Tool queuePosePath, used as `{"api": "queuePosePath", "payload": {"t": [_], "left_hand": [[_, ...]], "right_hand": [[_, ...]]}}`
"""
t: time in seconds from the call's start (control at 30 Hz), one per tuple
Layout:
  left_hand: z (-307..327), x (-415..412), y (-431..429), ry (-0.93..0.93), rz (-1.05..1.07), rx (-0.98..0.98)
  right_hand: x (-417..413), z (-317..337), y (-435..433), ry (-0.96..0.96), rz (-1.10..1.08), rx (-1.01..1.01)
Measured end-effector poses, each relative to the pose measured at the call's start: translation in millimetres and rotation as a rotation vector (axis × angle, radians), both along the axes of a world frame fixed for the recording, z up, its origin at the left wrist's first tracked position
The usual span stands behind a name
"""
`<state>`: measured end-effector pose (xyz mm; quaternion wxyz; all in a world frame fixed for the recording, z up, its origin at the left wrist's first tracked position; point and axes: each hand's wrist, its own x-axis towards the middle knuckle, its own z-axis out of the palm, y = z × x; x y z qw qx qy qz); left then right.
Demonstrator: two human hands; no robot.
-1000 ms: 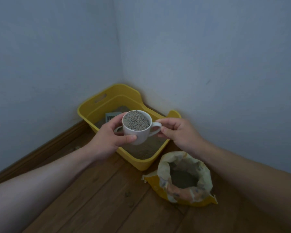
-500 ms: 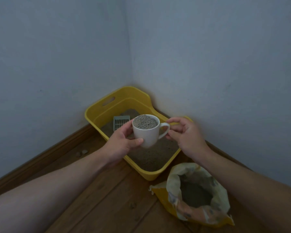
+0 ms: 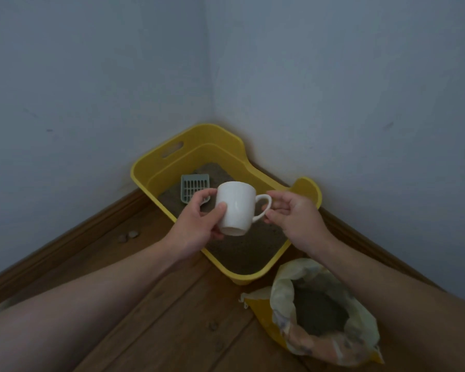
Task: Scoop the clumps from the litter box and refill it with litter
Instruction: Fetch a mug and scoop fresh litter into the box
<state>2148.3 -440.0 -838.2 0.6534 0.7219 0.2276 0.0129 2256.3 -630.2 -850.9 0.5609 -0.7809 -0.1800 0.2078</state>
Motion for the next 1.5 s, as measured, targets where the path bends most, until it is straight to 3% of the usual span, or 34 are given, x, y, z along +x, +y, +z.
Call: {"api": "queuePosePath", "payload": {"t": [0.3,0.43,1.07,1.5], "left_hand": [[-3.5,1.1,11.7,0.013,-0.065,-0.078],[-4.1,1.7,15.2,-0.027,-0.103,-0.027],[5.5,18.2,9.6,-0.013,-0.010,0.069],[16.4,2.5,0.8,-0.005,0.049,-0.010]], "right_hand": [[-2.3,-5.7,6.5,-0.037,0.040,-0.059],[-0.4,-3.5,11.2,-0.069,0.015,-0.079],[6.0,5.1,10.0,0.061,-0.049,-0.002],[-5.4,17.3,-3.4,0.014,0.025,0.031]]}}
